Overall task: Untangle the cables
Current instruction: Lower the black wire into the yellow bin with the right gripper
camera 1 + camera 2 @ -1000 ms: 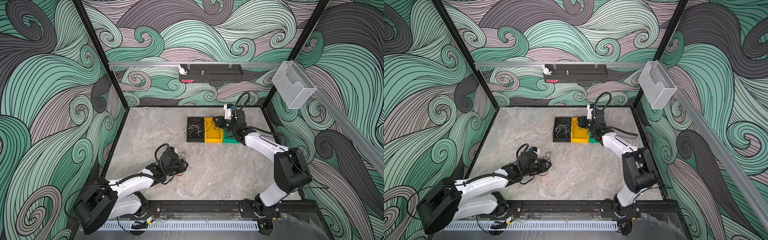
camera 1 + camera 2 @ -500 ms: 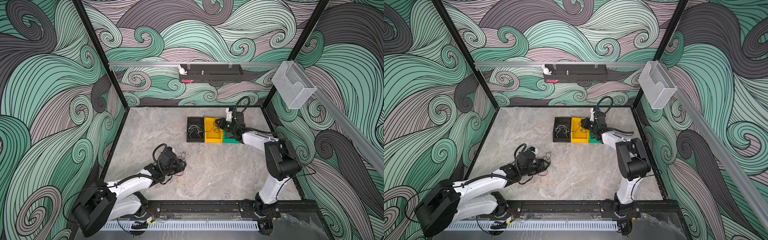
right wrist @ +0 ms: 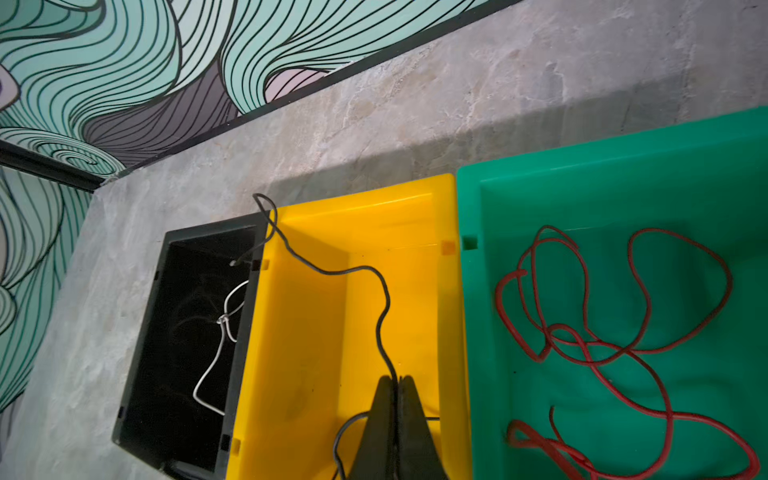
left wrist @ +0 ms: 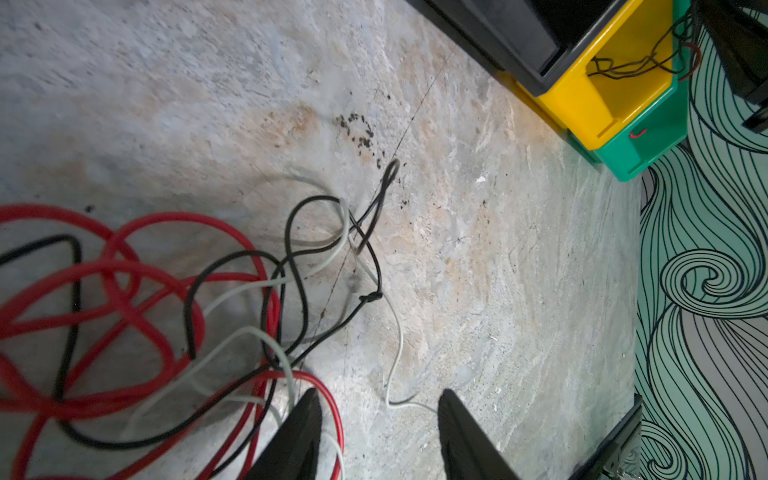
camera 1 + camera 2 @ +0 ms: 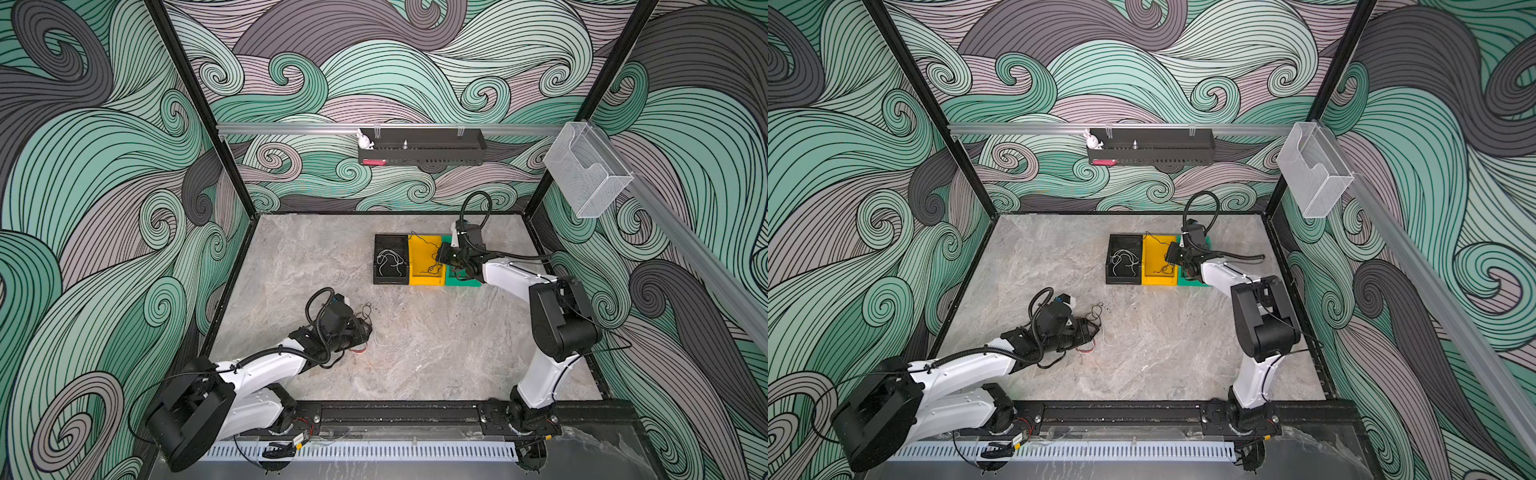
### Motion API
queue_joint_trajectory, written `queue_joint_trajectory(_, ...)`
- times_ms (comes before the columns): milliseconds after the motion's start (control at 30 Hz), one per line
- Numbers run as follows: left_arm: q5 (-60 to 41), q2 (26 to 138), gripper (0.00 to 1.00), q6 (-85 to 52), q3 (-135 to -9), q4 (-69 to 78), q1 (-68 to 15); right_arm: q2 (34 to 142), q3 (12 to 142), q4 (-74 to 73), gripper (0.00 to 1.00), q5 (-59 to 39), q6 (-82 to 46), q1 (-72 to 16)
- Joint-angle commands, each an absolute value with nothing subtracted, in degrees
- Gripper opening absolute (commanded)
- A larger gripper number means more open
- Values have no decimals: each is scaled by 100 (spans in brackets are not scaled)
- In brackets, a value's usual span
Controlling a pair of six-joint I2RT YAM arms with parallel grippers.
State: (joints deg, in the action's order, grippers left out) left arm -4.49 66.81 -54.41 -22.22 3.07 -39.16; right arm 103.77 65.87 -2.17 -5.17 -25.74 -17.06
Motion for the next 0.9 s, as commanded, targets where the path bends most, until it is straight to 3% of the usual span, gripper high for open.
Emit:
queue_joint_trajectory(0, -379, 6743, 49, -5424, -2199, 343, -3878, 10302, 6775, 231, 0, -74, -2291, -1810)
queue_joint_trajectory(133, -379, 6742, 49, -5438, -2174, 345, -3882, 9928, 6526, 98, 0, 514, -2083, -2037)
queue_joint_trajectory(333, -382, 6757, 49, -5432, -2151, 391, -3876, 9625, 6323, -154, 0, -50, -2007, -2039)
queue_joint_trajectory(867, -158, 6250, 49, -5279, -2203, -13, -3770, 9794, 6495, 462, 0, -54, -1897, -2080)
